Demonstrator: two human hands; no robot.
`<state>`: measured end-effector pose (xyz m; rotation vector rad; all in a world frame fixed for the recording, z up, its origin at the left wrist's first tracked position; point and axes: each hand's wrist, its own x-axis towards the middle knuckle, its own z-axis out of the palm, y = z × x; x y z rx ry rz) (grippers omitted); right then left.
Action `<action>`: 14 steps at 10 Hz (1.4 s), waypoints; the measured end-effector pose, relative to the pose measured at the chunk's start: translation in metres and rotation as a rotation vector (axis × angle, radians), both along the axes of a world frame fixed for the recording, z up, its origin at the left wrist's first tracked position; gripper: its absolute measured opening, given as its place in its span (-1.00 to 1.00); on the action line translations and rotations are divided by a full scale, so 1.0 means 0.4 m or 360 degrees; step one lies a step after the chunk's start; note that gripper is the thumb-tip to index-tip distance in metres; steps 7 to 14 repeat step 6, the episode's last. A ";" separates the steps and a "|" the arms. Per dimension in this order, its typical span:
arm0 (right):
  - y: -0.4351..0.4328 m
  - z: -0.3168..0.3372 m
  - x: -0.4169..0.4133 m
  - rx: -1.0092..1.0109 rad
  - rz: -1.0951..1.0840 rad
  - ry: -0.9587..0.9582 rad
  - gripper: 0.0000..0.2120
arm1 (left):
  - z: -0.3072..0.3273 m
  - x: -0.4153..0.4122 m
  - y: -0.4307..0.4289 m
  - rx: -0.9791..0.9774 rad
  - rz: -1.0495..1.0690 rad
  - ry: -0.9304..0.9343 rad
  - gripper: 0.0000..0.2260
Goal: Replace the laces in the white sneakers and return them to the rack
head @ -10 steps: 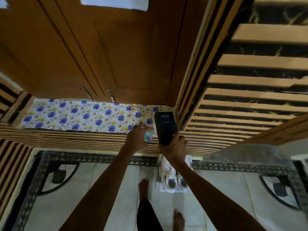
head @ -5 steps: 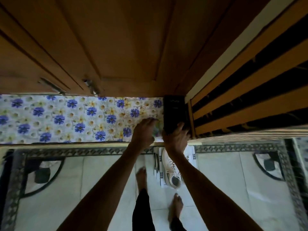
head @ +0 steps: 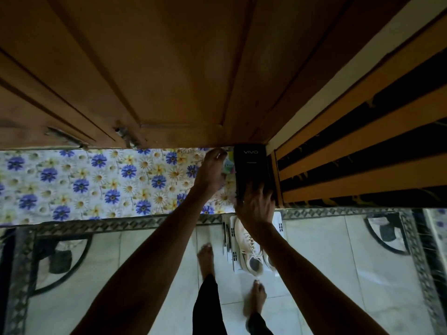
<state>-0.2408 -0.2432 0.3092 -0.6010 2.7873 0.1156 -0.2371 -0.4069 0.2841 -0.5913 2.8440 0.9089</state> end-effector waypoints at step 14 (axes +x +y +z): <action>0.083 0.079 -0.025 -0.0310 0.0153 -0.0127 -0.33 | 0.046 0.034 0.016 -0.0320 -0.0064 0.0142 -0.42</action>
